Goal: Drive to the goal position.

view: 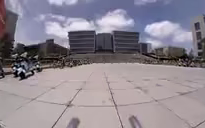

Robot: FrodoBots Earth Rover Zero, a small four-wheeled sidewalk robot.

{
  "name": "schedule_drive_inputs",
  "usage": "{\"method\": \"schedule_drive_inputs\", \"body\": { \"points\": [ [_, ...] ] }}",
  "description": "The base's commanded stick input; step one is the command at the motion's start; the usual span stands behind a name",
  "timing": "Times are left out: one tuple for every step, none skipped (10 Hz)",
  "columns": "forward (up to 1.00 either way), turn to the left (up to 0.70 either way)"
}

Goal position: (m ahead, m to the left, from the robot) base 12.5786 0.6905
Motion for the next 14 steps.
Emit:
{"method": "schedule_drive_inputs", "body": {
  "points": [
    [0.70, 0.00],
    [0.70, 0.00],
    [0.70, 0.00],
    [0.70, 0.00],
    [0.70, 0.00],
    [0.70, 0.00],
    [0.70, 0.00],
    [0.70, 0.00],
    [0.70, 0.00],
    [0.70, 0.00],
    [0.70, 0.00],
    [0.70, 0.00],
    [0.70, 0.00],
    [0.70, 0.00]
  ]
}}
